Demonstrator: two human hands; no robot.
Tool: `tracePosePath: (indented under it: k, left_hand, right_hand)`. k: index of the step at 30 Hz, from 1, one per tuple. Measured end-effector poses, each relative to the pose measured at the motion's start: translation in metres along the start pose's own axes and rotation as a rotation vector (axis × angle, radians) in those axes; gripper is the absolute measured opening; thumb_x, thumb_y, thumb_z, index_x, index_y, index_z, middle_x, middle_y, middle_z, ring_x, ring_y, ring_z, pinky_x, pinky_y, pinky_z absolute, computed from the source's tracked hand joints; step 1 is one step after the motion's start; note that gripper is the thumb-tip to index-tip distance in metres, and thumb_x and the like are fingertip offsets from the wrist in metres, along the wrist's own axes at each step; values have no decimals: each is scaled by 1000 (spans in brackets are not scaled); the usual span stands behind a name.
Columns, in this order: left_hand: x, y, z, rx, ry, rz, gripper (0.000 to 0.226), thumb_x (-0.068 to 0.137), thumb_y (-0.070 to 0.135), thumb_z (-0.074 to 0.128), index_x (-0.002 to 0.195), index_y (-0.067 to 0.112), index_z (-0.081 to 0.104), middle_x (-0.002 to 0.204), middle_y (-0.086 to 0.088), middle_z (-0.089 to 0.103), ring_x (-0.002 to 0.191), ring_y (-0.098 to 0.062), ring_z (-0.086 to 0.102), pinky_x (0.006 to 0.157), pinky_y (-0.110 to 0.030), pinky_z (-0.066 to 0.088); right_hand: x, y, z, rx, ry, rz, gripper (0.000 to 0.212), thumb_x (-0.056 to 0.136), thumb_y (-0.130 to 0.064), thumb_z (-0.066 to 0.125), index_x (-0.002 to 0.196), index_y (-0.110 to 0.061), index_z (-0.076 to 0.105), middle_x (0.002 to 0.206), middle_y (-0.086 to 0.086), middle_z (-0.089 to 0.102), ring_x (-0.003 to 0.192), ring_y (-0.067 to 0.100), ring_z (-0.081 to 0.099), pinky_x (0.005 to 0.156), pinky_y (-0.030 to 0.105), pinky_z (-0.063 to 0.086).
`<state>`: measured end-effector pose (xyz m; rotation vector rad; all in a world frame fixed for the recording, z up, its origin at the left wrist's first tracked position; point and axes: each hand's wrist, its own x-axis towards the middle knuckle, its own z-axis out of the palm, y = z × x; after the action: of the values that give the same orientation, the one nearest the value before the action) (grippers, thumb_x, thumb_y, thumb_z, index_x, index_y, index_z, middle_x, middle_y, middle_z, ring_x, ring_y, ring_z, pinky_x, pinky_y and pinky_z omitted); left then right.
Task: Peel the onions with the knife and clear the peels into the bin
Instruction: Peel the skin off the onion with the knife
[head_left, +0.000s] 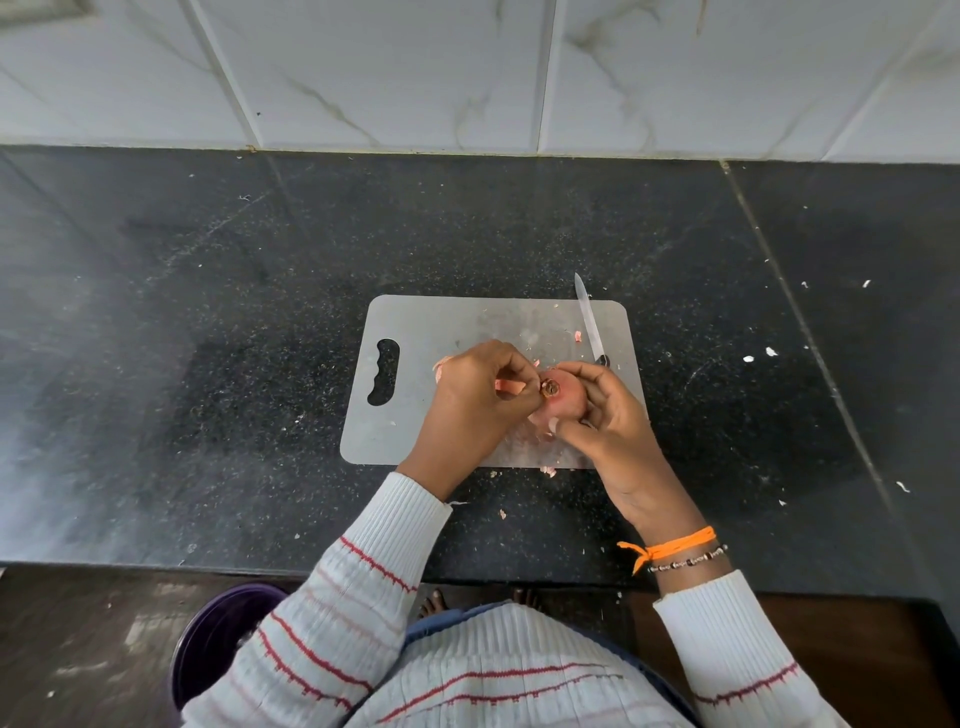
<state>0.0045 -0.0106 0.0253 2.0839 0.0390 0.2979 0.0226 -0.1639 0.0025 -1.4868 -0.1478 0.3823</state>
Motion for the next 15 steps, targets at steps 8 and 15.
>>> tracePosePath:
  k: [8, 15]
  left_hand:
    - [2, 3, -3, -224, 0, -237, 11, 83, 4, 66, 76, 12, 64, 71, -11, 69, 71, -23, 68, 68, -34, 58]
    - [2, 9, -5, -452, 7, -377, 14, 87, -4, 57, 83, 9, 62, 79, -9, 72, 64, -23, 67, 68, -38, 59]
  right_hand:
    - [-1, 5, -7, 168, -82, 14, 56, 67, 3, 67, 119, -11, 51, 114, 4, 65, 108, 22, 60, 96, 43, 48]
    - [-1, 1, -4, 319, -53, 37, 56, 63, 9, 59, 115, -13, 52, 117, 7, 56, 102, 21, 59, 75, 26, 57]
